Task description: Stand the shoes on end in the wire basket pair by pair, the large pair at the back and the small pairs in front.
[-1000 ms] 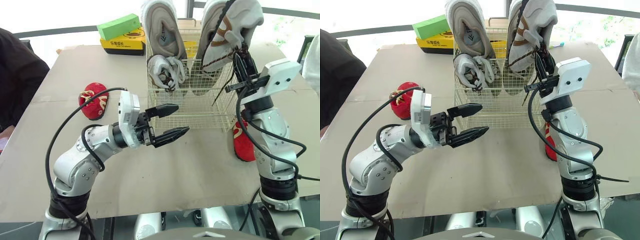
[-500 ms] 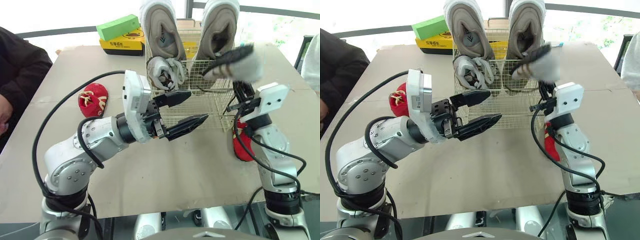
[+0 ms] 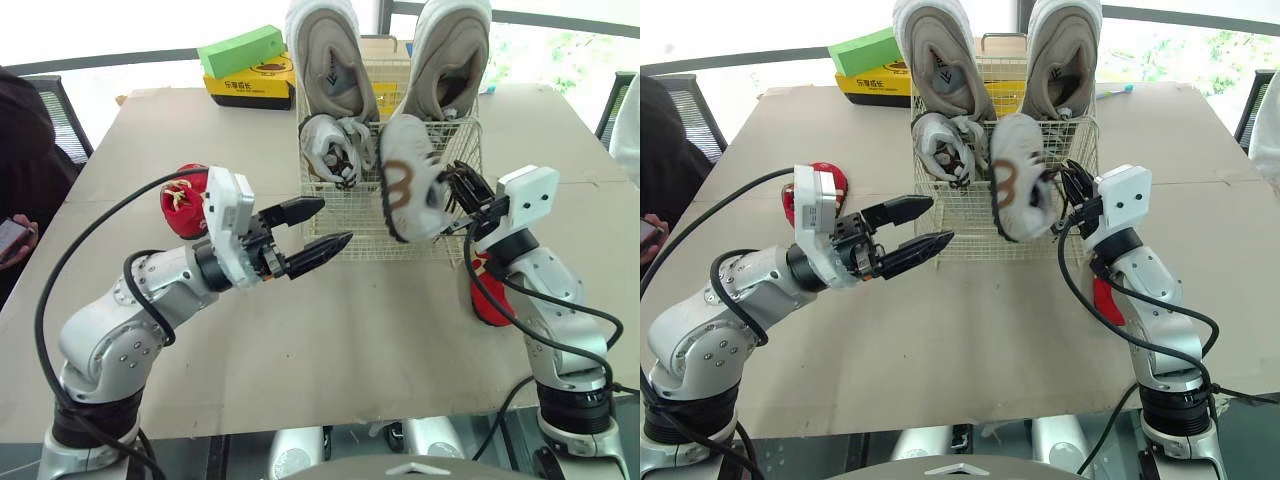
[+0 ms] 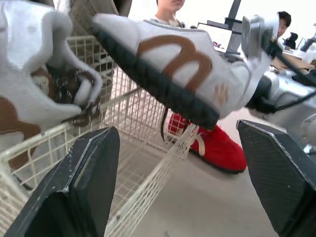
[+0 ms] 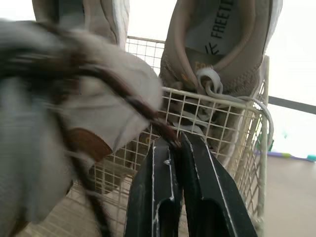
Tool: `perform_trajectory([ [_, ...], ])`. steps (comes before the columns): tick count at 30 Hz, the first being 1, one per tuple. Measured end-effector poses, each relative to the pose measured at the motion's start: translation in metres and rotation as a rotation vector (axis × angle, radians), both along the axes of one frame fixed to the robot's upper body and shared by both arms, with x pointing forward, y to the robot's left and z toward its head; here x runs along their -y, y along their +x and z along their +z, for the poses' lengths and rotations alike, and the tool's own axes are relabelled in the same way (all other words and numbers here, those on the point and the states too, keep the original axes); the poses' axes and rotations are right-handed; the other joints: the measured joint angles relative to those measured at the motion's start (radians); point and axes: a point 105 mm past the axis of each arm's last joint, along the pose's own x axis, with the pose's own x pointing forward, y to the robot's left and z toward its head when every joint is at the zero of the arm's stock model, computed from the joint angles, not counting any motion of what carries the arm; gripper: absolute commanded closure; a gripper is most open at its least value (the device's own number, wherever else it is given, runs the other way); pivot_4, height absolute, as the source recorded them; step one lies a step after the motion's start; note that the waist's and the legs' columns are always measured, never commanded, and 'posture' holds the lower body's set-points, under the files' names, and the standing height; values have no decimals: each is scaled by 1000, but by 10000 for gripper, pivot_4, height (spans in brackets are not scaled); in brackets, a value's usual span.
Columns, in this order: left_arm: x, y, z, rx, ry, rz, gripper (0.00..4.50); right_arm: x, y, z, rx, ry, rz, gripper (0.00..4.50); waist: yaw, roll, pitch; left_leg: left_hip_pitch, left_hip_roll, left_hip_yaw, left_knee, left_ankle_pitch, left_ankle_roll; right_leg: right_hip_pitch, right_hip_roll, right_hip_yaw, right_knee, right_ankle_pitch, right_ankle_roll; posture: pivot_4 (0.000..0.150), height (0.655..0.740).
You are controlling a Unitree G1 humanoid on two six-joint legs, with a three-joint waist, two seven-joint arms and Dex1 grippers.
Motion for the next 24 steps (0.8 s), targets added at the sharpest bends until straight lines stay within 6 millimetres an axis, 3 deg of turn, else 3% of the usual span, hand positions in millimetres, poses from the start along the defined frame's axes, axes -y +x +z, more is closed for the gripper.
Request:
perform_trajectory([
  [5,-2,-5,-11,-10,0,-12,3874,-1,-5,-1,-42,-82,17,44710,0,0,0,0,0,0,-1,0,0,0,0,0,-1,0,0,1500,7400],
  [8,-2,-7,-15,-12,3,-25,3874,2,-8,-4,-61,-175,36,37448,1,0,0,0,0,0,-1,0,0,0,-1,0,-1,-1,1,1500,7400],
  [11,-3,-12,-20,-23,2,-54,3874,19,-14,-1,-73,-305,58,23629,1,0,1,0,0,0,-1,0,0,0,-1,0,-1,-1,2,1500,7400],
  [13,-4,-13,-21,-19,7,-65,3874,27,-18,3,-72,-360,75,17941,2,0,1,0,-1,0,-1,0,0,0,-1,0,-1,-2,3,1500,7400],
  [14,-5,-14,-21,-15,15,-73,3874,33,-22,4,-82,-432,101,12627,2,1,2,0,-2,0,-1,0,0,0,-1,0,-1,-2,3,1500,7400],
  [19,-8,-15,-26,-19,24,-90,3874,36,-46,22,-16,-781,293,12627,0,1,2,1,-2,0,-2,0,0,0,0,-1,-2,-2,4,1500,7400],
  [21,-12,-12,-29,-23,29,-85,3874,31,-50,35,125,-1039,370,12627,-4,1,2,2,-1,0,-2,0,0,0,1,-1,-2,-3,4,1500,7400],
  [24,-13,-12,-30,-18,36,-86,3874,20,-45,42,295,-1216,419,12627,-7,1,3,2,-1,1,-2,0,0,0,1,0,-2,-2,4,1500,7400],
])
